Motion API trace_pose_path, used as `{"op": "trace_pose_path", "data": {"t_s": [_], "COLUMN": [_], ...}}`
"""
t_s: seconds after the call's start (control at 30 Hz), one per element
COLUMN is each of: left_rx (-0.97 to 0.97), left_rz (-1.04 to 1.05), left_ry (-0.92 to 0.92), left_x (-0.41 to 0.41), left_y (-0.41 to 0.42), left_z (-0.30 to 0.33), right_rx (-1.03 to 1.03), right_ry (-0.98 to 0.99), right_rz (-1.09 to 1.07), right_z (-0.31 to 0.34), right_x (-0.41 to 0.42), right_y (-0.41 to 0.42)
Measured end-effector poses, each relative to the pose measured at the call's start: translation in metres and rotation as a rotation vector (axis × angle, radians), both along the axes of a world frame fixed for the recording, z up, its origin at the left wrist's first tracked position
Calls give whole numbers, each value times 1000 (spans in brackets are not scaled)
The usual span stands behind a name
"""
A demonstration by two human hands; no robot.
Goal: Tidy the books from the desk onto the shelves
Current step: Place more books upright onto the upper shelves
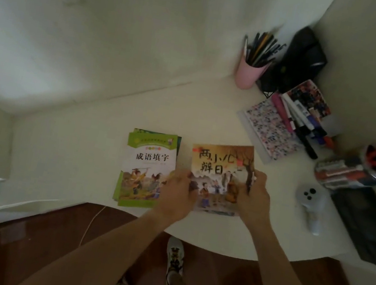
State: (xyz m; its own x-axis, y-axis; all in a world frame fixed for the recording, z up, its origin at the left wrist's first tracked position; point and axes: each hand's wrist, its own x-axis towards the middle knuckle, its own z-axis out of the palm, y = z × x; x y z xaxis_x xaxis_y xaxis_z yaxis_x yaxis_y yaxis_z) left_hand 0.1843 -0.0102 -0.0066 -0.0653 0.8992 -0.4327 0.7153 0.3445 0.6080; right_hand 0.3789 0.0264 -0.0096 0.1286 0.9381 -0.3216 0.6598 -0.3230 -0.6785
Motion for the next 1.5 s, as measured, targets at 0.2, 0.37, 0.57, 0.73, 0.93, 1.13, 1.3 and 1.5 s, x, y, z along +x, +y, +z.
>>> {"op": "trace_pose_path", "data": {"t_s": [0.2, 0.37, 0.57, 0.73, 0.93, 1.13, 1.3, 1.5], "left_rx": [-27, 67, 239, 322, 376, 466, 549, 671], "left_rz": [-31, 77, 382, 734, 1031, 1251, 1336, 1292], "left_ry": [127, -43, 57, 135, 206, 24, -297, -667], "left_x": [14, -18, -145, -278, -399, -477, -514, -534], "left_y": [0, -9, -79, -186, -296, -343, -330, -296], "left_z": [-27, 11, 55, 84, 103, 120, 163, 229], "right_rx": [-124, 110, 366, 455, 457, 58, -357, -378], "right_ry": [-391, -478, -77, 69, 67, 290, 785, 938], "right_rz": [47, 100, 477, 791, 1059, 936, 404, 313], "right_z": [-34, -1, 75, 107, 137, 158, 212, 262], "right_x": [-6, -57, -216, -347, -482, -568, -614, -638], "right_y": [-9, -15, -53, -119, -211, -247, -240, -237]}}
